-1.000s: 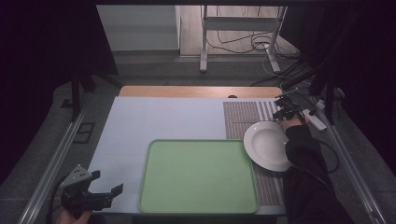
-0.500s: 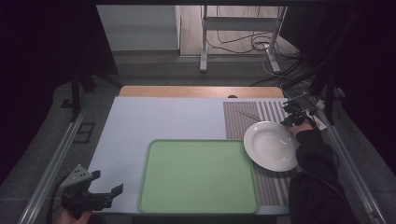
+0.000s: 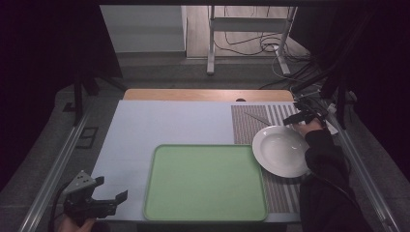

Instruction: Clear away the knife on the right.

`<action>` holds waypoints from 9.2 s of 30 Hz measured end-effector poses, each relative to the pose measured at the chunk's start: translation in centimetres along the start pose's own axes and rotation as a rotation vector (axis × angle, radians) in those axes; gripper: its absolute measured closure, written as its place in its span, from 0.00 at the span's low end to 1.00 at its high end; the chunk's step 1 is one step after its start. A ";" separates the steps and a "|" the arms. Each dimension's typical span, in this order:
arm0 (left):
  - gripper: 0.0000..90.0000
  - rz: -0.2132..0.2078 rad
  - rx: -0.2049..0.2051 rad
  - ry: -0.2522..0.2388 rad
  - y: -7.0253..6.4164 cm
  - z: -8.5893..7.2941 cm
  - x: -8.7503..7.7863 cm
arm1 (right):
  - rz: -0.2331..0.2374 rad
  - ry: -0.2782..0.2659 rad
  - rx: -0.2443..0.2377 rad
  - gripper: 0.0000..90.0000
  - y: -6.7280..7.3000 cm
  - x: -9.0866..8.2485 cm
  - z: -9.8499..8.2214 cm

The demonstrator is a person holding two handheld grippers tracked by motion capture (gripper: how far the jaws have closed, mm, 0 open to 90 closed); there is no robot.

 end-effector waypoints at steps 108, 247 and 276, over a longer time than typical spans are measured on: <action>0.01 0.006 0.008 0.004 -0.1 0.1 0.1 | 0.235 0.052 -0.245 0.90 8.9 -7.7 -3.6; 0.02 0.008 0.016 0.012 -0.1 0.2 0.3 | 0.411 0.095 -0.424 0.44 21.5 -7.3 -10.7; 0.02 0.010 0.017 0.015 -0.1 0.2 0.3 | 0.377 -0.051 -0.413 0.01 19.0 -9.5 -12.4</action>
Point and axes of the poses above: each handheld gripper's, and its own axes: x roughly forward along the jaws, z roughly out of its top, y roughly to its left, the point moved 4 cm from there along x, roughly forward along the jaws, and after that the axes turned 2 degrees about -z, right-handed, at the moved point
